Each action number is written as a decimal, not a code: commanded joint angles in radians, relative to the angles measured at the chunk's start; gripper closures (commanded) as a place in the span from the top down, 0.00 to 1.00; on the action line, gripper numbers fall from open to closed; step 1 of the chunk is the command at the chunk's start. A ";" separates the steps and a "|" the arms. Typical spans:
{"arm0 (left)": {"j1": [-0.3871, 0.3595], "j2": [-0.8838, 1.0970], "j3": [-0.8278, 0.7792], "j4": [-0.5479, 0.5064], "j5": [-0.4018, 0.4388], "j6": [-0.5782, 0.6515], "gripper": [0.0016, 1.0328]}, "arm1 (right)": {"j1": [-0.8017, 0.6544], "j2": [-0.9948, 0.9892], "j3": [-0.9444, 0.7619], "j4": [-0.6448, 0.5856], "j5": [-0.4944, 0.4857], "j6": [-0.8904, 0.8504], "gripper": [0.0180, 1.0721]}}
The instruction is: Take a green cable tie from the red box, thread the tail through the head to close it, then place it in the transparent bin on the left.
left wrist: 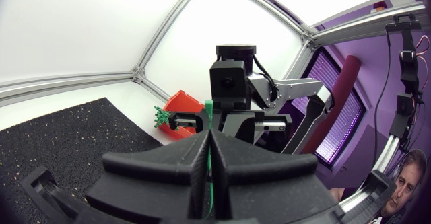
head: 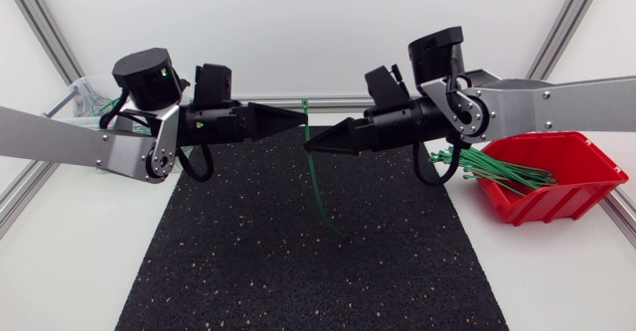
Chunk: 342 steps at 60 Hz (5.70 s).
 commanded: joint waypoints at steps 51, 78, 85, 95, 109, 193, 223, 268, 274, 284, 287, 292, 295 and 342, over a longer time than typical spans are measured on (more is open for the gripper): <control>0.160 -0.159 0.070 -0.105 0.098 -0.192 0.03 | -0.020 -0.190 -0.032 -0.296 0.326 -0.358 0.97; 0.162 -0.225 0.047 -0.398 0.107 -0.187 0.03 | 0.119 -0.310 -0.130 -0.446 0.547 -0.502 0.97; 0.137 -0.237 0.038 -0.492 0.069 -0.166 0.03 | 0.165 -0.348 -0.187 -0.434 0.618 -0.522 0.97; 0.099 -0.269 0.040 -0.768 0.011 0.011 0.03 | 0.277 -0.410 -0.308 -0.339 0.942 -0.657 0.97; 0.079 -0.300 0.046 -0.916 -0.034 0.058 0.03 | 0.243 -0.474 -0.357 -0.309 0.983 -0.674 0.97; 0.182 -0.019 0.270 -0.998 0.106 0.098 0.03 | 0.543 -0.213 -0.755 1.014 1.124 -1.844 0.96; 0.205 -0.002 0.313 -1.027 0.112 0.098 0.03 | 0.604 -0.106 -0.745 1.019 1.101 -1.982 0.96; 0.221 0.100 0.420 -1.088 0.097 0.098 0.03 | 0.699 -0.020 -0.666 1.027 1.083 -2.009 0.71; 0.218 0.100 0.422 -1.090 0.097 0.098 0.03 | 0.698 0.011 -0.647 1.028 1.075 -2.009 0.57; 0.225 0.102 0.423 -1.099 0.097 0.109 0.03 | 0.687 0.017 -0.630 1.030 1.070 -2.005 0.56; 0.226 0.102 0.423 -1.114 0.097 0.123 0.03 | 0.681 0.018 -0.630 1.031 1.069 -2.005 0.56; 0.223 0.102 0.423 -1.130 0.097 0.137 0.03 | 0.664 0.023 -0.626 1.033 1.066 -2.002 0.55; 0.223 0.102 0.423 -1.130 0.097 0.137 0.03 | 0.659 0.029 -0.623 1.033 1.064 -2.002 0.47; 0.217 0.099 0.429 -1.170 0.081 0.170 0.03 | 0.650 0.041 -0.612 1.034 1.050 -2.002 0.27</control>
